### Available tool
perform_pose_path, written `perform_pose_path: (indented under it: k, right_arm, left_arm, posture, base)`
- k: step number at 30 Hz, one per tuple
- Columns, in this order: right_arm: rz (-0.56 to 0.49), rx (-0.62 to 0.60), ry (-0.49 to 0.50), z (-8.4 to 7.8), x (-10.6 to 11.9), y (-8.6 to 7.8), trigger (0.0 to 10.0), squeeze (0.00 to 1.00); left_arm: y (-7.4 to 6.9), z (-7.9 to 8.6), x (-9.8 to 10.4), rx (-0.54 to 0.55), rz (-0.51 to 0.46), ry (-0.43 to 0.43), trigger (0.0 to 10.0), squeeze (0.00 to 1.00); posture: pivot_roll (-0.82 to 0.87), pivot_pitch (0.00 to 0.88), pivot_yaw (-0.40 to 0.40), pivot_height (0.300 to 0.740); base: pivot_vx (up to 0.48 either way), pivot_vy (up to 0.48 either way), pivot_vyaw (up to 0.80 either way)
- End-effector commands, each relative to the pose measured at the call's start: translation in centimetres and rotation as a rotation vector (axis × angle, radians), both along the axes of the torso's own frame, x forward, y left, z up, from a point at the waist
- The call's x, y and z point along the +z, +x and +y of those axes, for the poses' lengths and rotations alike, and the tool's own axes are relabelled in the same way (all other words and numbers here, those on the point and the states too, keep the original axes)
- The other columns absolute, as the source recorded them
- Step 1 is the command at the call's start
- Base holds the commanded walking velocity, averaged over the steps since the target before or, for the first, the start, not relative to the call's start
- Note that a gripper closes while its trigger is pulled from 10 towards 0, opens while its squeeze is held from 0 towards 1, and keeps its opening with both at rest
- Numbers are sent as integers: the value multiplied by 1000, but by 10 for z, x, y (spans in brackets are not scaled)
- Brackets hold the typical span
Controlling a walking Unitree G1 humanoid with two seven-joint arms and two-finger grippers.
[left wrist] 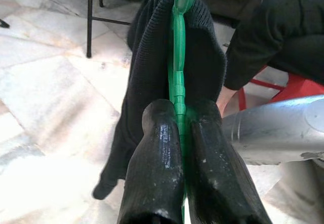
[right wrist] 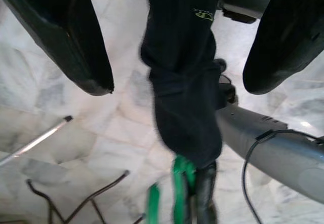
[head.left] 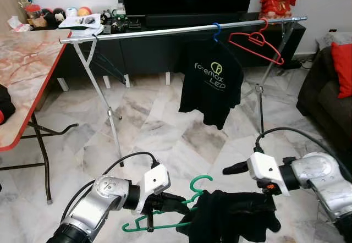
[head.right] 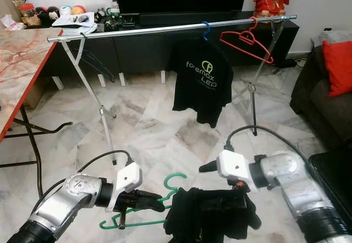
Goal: Hang hanger
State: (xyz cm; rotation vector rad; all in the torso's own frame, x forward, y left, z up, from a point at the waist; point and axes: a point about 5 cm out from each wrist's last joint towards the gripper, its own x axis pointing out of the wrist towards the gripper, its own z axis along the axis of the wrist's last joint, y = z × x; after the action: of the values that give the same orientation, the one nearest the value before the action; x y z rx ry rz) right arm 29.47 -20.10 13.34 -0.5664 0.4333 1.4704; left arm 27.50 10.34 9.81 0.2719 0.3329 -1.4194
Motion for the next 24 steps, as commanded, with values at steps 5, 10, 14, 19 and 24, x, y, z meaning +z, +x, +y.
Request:
perform_pose_path:
  k: [5,10,14,19,24]
  right_arm:
    - [-2,28,-16,3,-8,2,10000,0]
    - [-18,-7,-18,6,-18,6,10000,0]
    - [-45,-37,-5,9,-21,10,10000,0]
    - [-22,-32,13,12,-26,10,10000,0]
    - [30,10,10,17,-37,5,10000,0]
  left_arm:
    - [3,-3,6,-25,-30,-2,10000,0]
    - [3,-4,5,-30,-28,-1,10000,0]
    - [3,-4,5,-31,-28,0,10000,0]
    - [4,-5,6,-32,-29,2,10000,0]
    - [4,-5,6,-30,-30,1,10000,0]
  posture:
    - [-77,40,-7,740]
    - [-73,41,-6,740]
    - [-73,42,-6,740]
    - [-67,53,-8,740]
    - [-59,65,-11,740]
  base:
    - [0,0,0]
    - [0,0,0]
    - [0,0,0]
    - [0,0,0]
    - [0,0,0]
